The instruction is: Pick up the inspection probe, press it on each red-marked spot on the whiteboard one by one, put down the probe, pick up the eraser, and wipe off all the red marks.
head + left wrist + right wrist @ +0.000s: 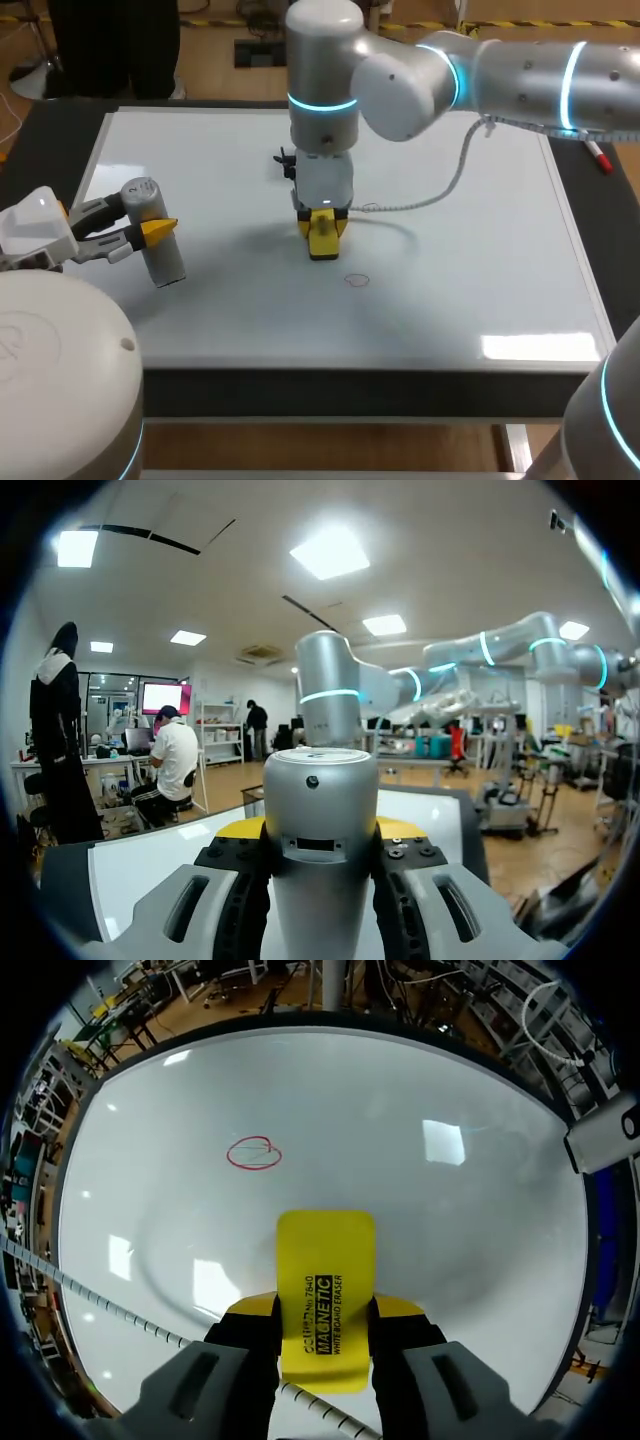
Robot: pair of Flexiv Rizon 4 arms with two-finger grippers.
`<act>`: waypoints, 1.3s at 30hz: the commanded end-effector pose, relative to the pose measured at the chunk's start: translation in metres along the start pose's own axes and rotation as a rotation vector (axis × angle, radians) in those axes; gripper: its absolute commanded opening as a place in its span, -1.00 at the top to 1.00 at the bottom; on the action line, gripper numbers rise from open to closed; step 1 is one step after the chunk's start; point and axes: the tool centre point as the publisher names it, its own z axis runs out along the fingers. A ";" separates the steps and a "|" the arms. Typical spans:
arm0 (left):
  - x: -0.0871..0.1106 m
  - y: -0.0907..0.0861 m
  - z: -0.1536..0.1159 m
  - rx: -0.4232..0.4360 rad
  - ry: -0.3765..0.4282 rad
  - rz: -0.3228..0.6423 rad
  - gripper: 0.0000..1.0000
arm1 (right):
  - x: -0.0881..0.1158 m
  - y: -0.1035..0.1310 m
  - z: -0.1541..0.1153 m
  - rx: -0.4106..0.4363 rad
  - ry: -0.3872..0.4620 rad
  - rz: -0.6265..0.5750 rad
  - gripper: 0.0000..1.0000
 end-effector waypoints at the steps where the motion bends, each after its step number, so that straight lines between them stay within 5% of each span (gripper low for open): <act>1: 0.001 -0.001 0.000 0.000 -0.001 0.001 1.00 | 0.010 -0.003 0.005 0.001 0.004 0.012 1.00; 15: 0.001 -0.001 0.000 0.000 -0.001 0.001 1.00 | 0.042 -0.005 -0.001 0.021 0.007 0.082 1.00; 23: 0.001 -0.001 0.000 0.000 -0.001 0.001 1.00 | 0.060 -0.001 -0.031 0.072 -0.010 0.107 1.00; 30: 0.001 -0.001 0.000 0.000 -0.001 0.001 1.00 | 0.102 -0.006 -0.051 0.098 -0.027 0.181 1.00; 39: 0.001 -0.001 0.000 0.000 -0.001 0.001 1.00 | 0.183 -0.017 -0.069 0.103 -0.071 0.343 1.00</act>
